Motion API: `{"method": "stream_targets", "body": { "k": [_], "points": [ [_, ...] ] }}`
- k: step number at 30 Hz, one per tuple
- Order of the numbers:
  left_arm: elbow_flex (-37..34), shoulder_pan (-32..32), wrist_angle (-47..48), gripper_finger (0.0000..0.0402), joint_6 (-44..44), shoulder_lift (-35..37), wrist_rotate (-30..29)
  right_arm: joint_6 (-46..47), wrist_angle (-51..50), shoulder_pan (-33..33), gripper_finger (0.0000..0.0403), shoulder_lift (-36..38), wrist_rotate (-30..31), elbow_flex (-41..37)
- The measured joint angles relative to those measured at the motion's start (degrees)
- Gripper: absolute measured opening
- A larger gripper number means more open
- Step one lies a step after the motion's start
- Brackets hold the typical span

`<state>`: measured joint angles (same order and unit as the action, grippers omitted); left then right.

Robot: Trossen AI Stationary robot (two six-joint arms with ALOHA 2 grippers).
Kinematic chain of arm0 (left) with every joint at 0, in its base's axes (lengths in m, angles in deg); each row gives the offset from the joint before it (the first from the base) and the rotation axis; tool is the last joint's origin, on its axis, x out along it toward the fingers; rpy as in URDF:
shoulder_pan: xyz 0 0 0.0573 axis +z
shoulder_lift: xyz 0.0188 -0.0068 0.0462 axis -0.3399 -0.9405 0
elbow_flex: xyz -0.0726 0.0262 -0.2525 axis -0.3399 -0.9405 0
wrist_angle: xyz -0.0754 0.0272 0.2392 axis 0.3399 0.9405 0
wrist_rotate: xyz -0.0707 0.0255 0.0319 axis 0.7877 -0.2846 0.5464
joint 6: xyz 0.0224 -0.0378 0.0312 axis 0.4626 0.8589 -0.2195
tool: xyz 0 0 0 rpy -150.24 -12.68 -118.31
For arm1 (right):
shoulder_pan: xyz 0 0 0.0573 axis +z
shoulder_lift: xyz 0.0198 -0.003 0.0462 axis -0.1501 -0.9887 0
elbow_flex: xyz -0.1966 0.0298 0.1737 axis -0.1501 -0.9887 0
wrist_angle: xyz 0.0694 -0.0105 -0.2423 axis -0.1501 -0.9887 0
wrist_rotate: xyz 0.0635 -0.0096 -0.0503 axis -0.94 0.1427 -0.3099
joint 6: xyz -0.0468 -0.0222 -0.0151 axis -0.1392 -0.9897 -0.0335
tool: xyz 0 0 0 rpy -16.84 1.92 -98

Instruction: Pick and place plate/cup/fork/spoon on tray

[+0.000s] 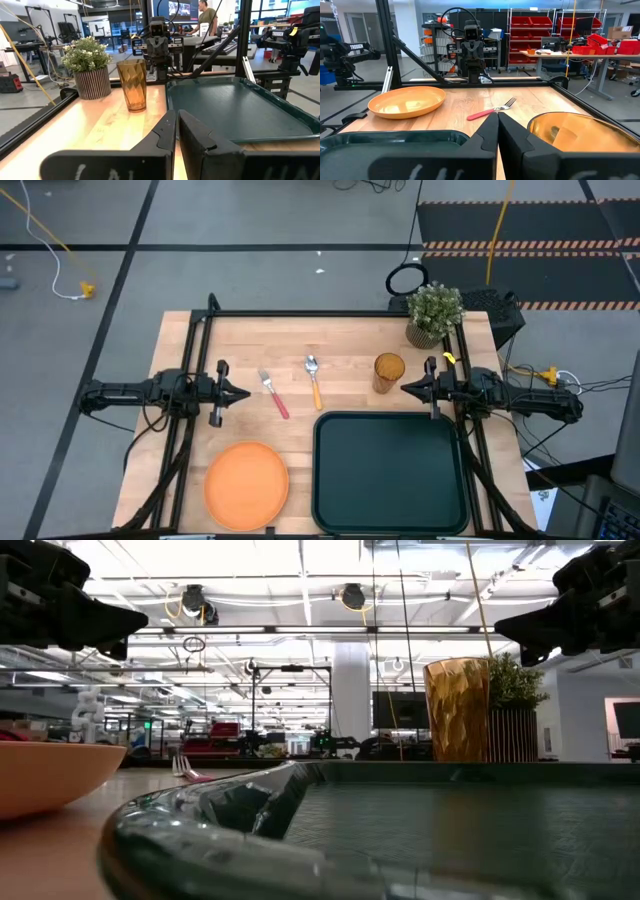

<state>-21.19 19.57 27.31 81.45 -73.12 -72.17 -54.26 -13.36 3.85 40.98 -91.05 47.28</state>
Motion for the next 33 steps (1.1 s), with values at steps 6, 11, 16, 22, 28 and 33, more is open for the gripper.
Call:
{"method": "stream_targets", "body": {
  "k": [6,11,16,22,28,33],
  "points": [
    [0.0,0.0,0.0,0.0024,0.0,0.0,0.0,-1.6,0.0,0.0,0.0000,0.0,0.0,0.0],
    [0.0,0.0,0.0,0.0024,0.0,0.0,0.0,-1.6,0.0,0.0,0.0000,0.0,0.0,0.0],
    [0.0,0.0,0.0,0.0024,0.0,0.0,0.0,-5.2,0.0,-0.1,0.0000,0.0,2.8,0.0],
    [0.0,0.0,0.0,0.0024,0.0,0.0,0.0,-6.3,0.5,-0.1,0.0000,0.0,3.0,0.0],
    [0.0,0.0,0.0,0.0024,0.0,0.0,0.0,-8.9,2.7,-0.1,0.0000,0.0,3.0,0.0],
    [0.0,0.0,0.0,0.0024,0.0,0.0,0.0,-7.9,8.6,0.0,0.0000,0.0,2.1,0.1]
  ]
}}
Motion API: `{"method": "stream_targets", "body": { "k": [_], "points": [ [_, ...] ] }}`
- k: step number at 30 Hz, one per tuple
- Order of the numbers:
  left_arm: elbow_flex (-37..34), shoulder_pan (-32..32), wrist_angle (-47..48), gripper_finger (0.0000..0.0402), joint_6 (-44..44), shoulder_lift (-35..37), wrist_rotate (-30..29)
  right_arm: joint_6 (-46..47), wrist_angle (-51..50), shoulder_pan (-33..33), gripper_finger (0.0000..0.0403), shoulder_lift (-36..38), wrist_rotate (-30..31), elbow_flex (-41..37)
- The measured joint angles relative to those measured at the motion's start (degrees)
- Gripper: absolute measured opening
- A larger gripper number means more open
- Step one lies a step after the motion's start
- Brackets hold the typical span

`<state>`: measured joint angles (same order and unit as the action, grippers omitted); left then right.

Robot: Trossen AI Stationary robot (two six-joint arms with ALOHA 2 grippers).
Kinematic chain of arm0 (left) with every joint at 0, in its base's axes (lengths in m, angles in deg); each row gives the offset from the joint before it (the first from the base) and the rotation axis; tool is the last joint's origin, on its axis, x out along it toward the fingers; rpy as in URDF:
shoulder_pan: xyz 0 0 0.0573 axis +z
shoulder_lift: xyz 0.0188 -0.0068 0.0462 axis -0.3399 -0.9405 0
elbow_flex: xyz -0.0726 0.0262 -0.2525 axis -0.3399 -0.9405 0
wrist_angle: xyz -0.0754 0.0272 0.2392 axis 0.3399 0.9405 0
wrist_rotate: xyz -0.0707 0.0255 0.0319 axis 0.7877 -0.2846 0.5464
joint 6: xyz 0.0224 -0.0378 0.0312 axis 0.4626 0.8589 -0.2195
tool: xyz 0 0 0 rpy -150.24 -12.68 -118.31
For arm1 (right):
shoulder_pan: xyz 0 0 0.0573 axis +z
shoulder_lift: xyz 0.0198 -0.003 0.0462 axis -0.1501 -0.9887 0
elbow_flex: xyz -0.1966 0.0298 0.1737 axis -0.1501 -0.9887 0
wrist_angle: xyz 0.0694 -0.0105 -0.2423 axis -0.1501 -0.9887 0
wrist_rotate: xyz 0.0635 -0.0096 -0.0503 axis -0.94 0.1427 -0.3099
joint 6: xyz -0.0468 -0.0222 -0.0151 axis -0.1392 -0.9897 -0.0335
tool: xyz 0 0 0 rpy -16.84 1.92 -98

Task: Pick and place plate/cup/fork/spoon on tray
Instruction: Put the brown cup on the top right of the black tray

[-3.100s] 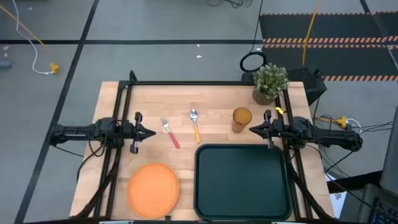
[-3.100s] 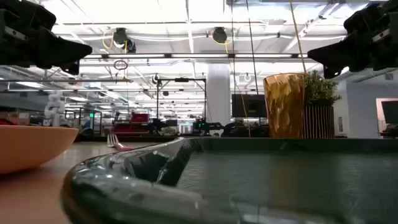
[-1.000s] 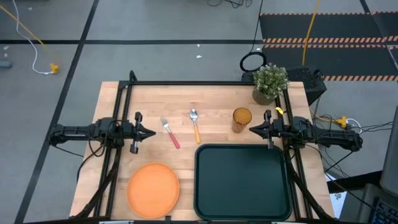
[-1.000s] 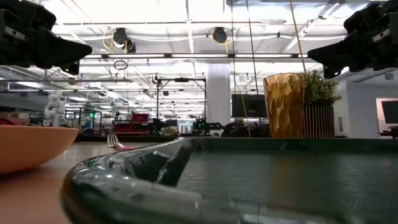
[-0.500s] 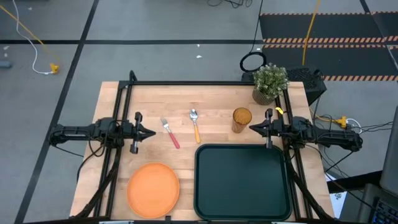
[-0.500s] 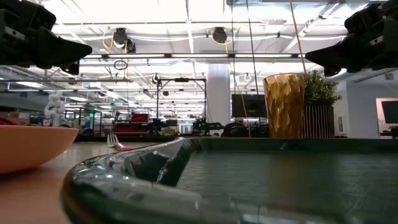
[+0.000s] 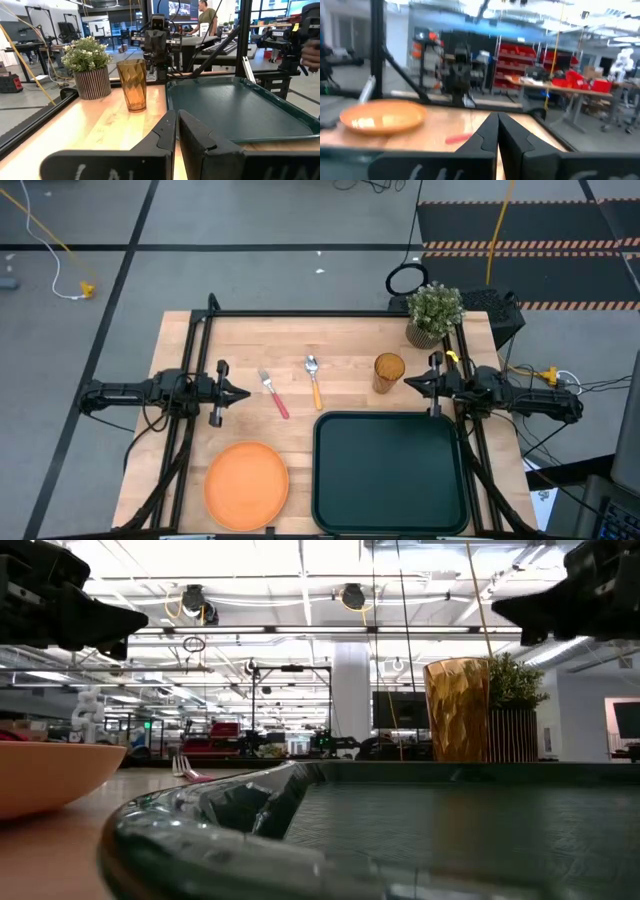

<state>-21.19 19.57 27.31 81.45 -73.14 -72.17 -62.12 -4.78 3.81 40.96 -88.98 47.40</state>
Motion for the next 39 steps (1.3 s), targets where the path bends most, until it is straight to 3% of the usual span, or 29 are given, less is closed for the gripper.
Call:
{"method": "stream_targets", "body": {
  "k": [3,9,15,30,39],
  "points": [
    [0.0,0.0,0.0,0.0024,0.0,0.0,0.0,3.5,1.6,0.0,0.0000,0.0,-3.2,1.8],
    [0.0,0.0,0.0,0.0024,0.4,0.0,0.0,12.3,-1.6,0.0,0.0000,-2.4,-3.4,8.4],
    [0.0,0.0,-0.1,0.0024,0.9,0.0,0.0,14.5,-7.6,0.0,0.0000,-11.5,-3.4,19.2],
    [0.0,0.0,-0.1,0.0024,-1.7,0.0,-0.1,13.9,-42.1,0.0,0.0007,-40.3,1.5,60.4],
    [0.0,0.0,-0.1,0.0024,-1.9,0.0,-0.1,13.3,-59.1,0.0,0.0037,-54.6,1.4,77.9]
  ]
}}
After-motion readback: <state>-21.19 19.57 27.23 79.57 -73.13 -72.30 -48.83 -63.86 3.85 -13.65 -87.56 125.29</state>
